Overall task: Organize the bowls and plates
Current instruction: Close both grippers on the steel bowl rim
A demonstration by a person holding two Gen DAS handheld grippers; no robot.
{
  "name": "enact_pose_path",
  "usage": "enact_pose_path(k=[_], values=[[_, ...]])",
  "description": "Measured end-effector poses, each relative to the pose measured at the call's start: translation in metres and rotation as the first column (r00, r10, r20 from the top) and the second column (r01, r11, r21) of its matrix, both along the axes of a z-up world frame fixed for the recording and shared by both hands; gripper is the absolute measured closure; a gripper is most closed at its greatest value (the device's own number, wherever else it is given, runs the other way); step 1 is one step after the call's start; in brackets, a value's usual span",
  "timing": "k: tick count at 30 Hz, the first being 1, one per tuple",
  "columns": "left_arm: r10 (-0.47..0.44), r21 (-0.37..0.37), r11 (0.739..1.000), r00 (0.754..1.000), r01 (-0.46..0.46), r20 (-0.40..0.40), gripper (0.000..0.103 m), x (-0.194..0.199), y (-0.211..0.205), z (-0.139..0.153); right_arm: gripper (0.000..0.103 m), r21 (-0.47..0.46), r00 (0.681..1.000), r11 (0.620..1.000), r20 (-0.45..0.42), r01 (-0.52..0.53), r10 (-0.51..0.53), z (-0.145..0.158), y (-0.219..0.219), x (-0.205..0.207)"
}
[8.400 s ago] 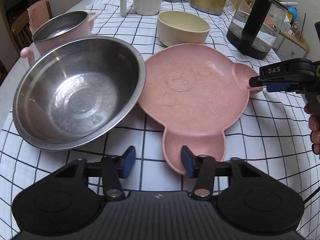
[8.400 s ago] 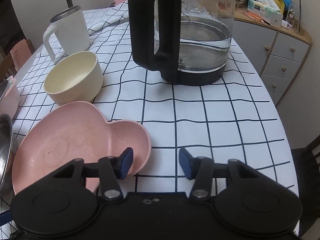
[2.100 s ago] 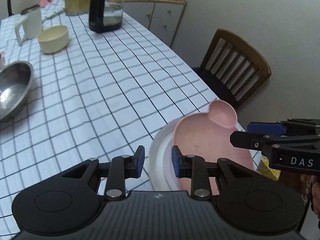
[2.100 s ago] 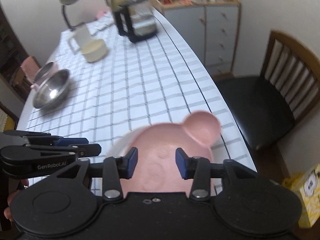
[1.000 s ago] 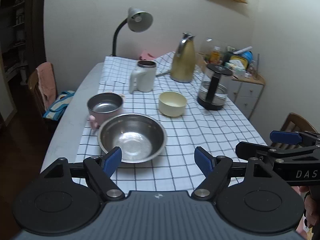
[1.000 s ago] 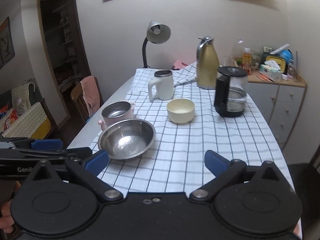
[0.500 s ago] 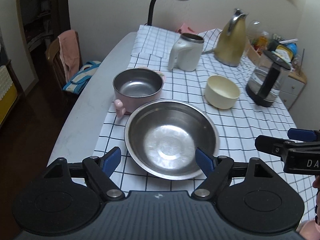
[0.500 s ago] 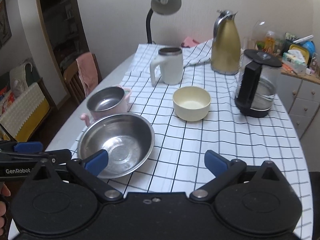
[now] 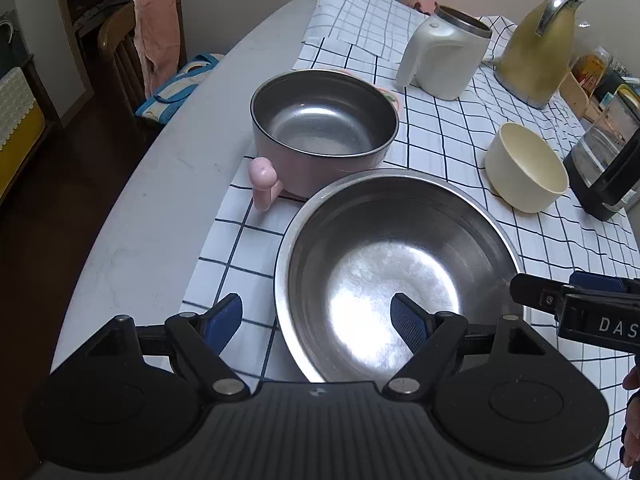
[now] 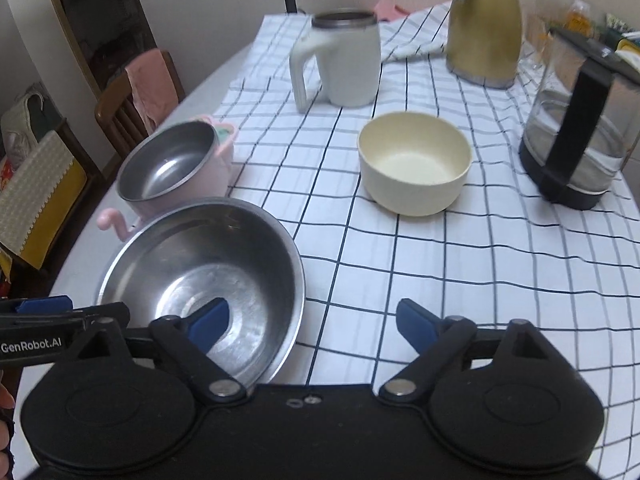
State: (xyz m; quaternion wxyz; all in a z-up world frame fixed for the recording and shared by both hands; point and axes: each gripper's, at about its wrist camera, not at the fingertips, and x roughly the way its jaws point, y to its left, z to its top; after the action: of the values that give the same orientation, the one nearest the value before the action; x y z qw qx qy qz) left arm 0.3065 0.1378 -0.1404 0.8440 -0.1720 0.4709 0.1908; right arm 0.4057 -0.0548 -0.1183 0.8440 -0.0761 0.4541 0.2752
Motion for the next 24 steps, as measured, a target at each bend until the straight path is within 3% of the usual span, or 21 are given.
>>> enact_pose_path(k=[4, 7, 12, 15, 20, 24], values=[[0.008, -0.005, 1.000, 1.000, -0.008, -0.020, 0.023, 0.007, 0.005, -0.009, 0.024, -0.007, 0.999, 1.000, -0.031, -0.011, 0.011, -0.011, 0.010, 0.013], [0.008, -0.023, 1.000, 1.000, -0.008, -0.028, 0.039, 0.013, 0.009, -0.014, 0.032, -0.014, 0.998, 1.000, -0.054, -0.025, 0.024, -0.018, 0.016, 0.017], [0.021, -0.040, 0.999, 0.999, -0.023, -0.050, 0.068, 0.019, 0.014, -0.019, 0.058, -0.010, 0.996, 0.999, -0.077, -0.046, 0.045, -0.025, 0.024, 0.019], [0.036, -0.043, 0.998, 0.998, -0.039, -0.053, 0.075, 0.017, 0.017, -0.020, 0.072, -0.012, 0.995, 0.998, -0.082, -0.054, 0.053, -0.027, 0.027, 0.019], [0.057, -0.052, 0.997, 0.996, -0.060, -0.064, 0.083, 0.012, 0.021, -0.019, 0.087, -0.022, 0.996, 0.999, -0.080, -0.040, 0.038, -0.025, 0.026, 0.017], [0.050, -0.046, 0.998, 0.997, -0.053, -0.060, 0.085, 0.004, 0.018, -0.015, 0.090, -0.013, 0.996, 0.999, -0.086, -0.031, 0.029, -0.022, 0.021, 0.012]])
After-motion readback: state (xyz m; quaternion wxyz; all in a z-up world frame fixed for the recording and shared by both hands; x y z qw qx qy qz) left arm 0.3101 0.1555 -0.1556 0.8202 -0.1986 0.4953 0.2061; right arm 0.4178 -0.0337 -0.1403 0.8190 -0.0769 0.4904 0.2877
